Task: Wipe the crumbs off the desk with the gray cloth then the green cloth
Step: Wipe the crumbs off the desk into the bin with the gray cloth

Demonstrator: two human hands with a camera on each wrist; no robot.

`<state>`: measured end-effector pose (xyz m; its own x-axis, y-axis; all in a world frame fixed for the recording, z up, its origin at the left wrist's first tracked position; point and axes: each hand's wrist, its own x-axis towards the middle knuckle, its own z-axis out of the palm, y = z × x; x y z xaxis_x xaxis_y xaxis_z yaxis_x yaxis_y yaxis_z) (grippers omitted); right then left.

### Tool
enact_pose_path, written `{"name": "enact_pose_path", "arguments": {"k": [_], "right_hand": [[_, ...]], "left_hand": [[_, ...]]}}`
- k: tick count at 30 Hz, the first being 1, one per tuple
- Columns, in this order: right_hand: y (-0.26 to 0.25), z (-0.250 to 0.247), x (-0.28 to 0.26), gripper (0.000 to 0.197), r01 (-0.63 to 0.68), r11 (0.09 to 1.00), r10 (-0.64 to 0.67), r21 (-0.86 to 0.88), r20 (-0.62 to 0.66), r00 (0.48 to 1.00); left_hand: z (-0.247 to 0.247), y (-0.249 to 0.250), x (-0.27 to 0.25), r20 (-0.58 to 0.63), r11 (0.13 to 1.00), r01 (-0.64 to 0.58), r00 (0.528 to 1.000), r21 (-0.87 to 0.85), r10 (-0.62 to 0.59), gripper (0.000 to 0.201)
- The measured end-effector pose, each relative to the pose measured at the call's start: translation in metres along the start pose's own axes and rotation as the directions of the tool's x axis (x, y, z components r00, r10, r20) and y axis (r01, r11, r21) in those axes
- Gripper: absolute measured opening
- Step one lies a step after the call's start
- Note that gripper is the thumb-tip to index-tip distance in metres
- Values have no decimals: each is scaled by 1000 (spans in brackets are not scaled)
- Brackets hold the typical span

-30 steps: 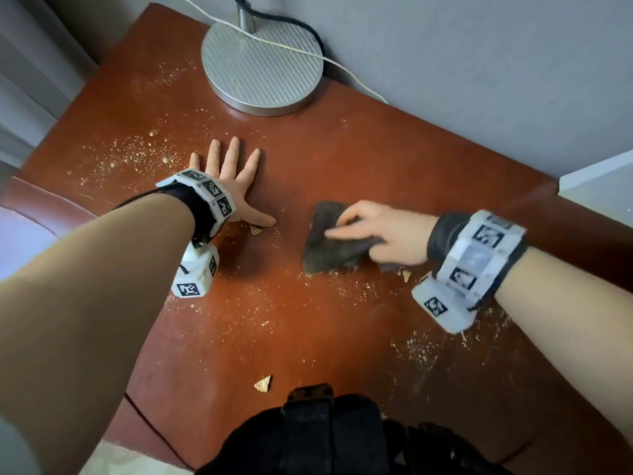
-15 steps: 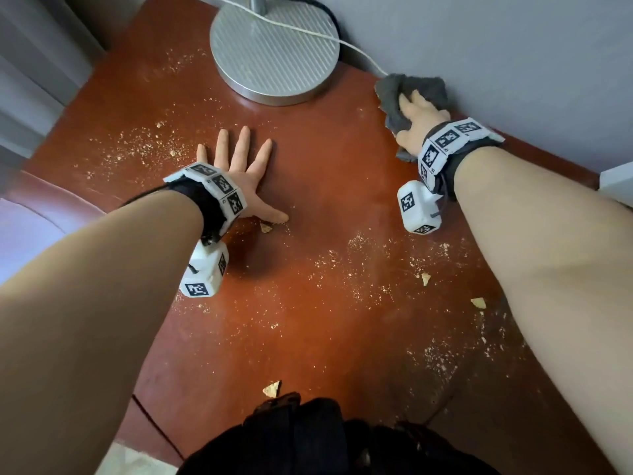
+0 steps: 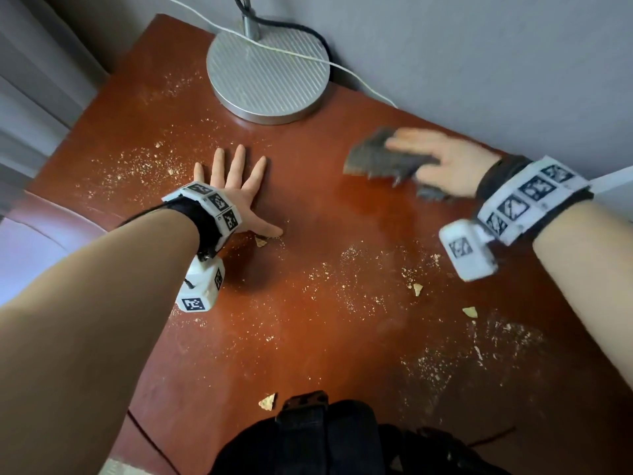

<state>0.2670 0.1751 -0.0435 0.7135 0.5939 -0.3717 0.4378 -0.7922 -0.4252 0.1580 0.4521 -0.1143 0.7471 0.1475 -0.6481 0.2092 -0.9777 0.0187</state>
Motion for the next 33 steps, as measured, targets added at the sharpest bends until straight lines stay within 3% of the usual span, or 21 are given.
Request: {"name": "enact_pose_path", "arguments": {"k": [2, 5, 7, 9, 11, 13, 15, 17, 18, 20, 22, 24, 25, 26, 28, 29, 31, 33], "right_hand": [[15, -6, 16, 54, -176, 983, 167, -49, -150, 974], [24, 20, 32, 61, -335, 927, 329, -167, -62, 942], [17, 43, 25, 67, -243, 945, 252, -220, 12, 968], [1, 59, 5, 71, -48, 974, 82, -223, 144, 986], [-14, 67, -22, 71, 116, 967, -37, -226, 324, 945], [-16, 64, -48, 69, 156, 969, -59, -192, 431, 900], [-5, 53, -73, 66, 70, 991, -28, -115, 330, 944], [19, 40, -100, 63, -111, 993, 109, 40, 57, 992], [34, 37, -115, 62, -213, 970, 222, 115, -73, 972], [67, 41, -152, 60, -450, 873, 486, 191, -249, 838], [98, 59, -196, 59, -663, 703, 709, 258, -329, 624], [115, 84, -233, 57, -792, 501, 861, 348, -289, 418], [118, 97, -245, 56, -826, 423, 904, 374, -241, 354], [119, 108, -252, 56, -848, 377, 925, 373, -199, 324], [116, 126, -255, 56, -861, 377, 926, 343, -177, 334], [109, 129, -247, 57, -848, 421, 906, 322, -195, 375], [92, 137, -240, 60, -782, 566, 824, 262, -205, 528], [67, 144, -231, 64, -651, 740, 673, 170, -178, 718]], "left_hand": [[0, -1, 1, 0, 1000, -7, 1000, -5, 7, 123], [0, -3, 1, -3, 1000, -10, 1000, -20, 10, 123], [1, -3, 1, -1, 1000, -10, 1000, -22, 10, 123], [0, -2, 1, -4, 1000, -8, 1000, -21, 8, 122], [-1, -2, -1, -5, 1000, -4, 1000, -19, 4, 122], [-3, -1, -4, -9, 1000, 3, 1000, -8, -3, 120], [-4, 2, -9, -10, 1000, 9, 1000, -1, -9, 118], [-3, 8, -15, -16, 1000, 22, 1000, 1, -22, 111], [0, 12, -19, -17, 1000, 25, 1000, 3, -25, 106], [8, 24, -30, -22, 1000, 0, 1000, 22, 1, 91], [18, 42, -42, -24, 996, -69, 997, 47, 70, 78], [29, 61, -55, -10, 987, -149, 989, 52, 150, 73], [34, 71, -61, 2, 982, -182, 983, 60, 182, 73], [40, 80, -67, 9, 974, -210, 978, 82, 210, 75], [52, 98, -81, 19, 958, -251, 968, 142, 251, 80], [54, 104, -85, 15, 952, -262, 965, 160, 263, 82], [67, 123, -103, 8, 948, -264, 964, 176, 267, 85], [79, 140, -119, 9, 954, -249, 968, 170, 251, 86]]}}
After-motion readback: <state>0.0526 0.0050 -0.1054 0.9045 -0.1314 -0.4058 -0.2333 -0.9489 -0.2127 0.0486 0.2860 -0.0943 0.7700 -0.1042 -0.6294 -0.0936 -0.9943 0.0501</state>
